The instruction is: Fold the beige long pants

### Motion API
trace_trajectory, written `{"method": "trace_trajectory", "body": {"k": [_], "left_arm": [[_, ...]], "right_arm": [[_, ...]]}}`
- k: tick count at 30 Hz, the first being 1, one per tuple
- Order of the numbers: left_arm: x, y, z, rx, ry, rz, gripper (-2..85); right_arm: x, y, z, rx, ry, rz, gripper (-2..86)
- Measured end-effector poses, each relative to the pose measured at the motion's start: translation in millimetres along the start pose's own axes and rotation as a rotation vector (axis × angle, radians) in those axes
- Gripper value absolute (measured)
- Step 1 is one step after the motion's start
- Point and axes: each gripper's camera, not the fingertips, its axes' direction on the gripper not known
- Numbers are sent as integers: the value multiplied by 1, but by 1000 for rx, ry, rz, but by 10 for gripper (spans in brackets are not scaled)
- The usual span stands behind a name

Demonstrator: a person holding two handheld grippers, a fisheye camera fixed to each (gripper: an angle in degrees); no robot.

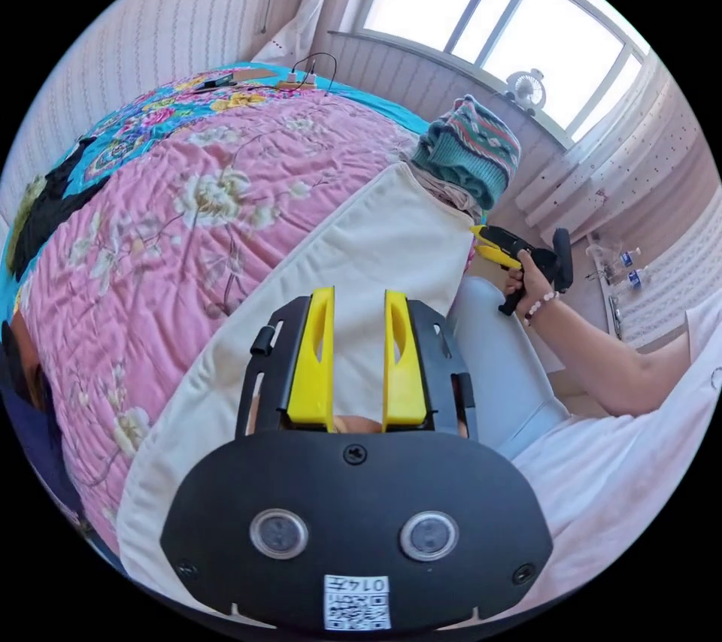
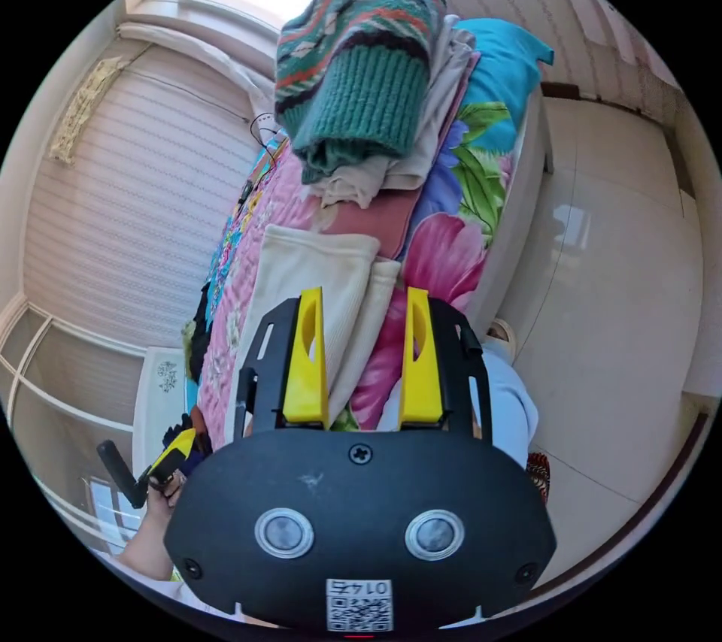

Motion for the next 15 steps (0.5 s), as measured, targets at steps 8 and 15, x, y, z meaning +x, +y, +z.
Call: {"method": "trace_trajectory", "body": {"k": [8, 15], "left_arm": [[14, -131, 85, -72, 90, 2, 104], [42, -234, 178, -213, 84, 49, 115]], "right_arm": [[72, -63, -9, -155, -286, 91, 40], [103, -98, -33, -165, -366, 89, 24]]}}
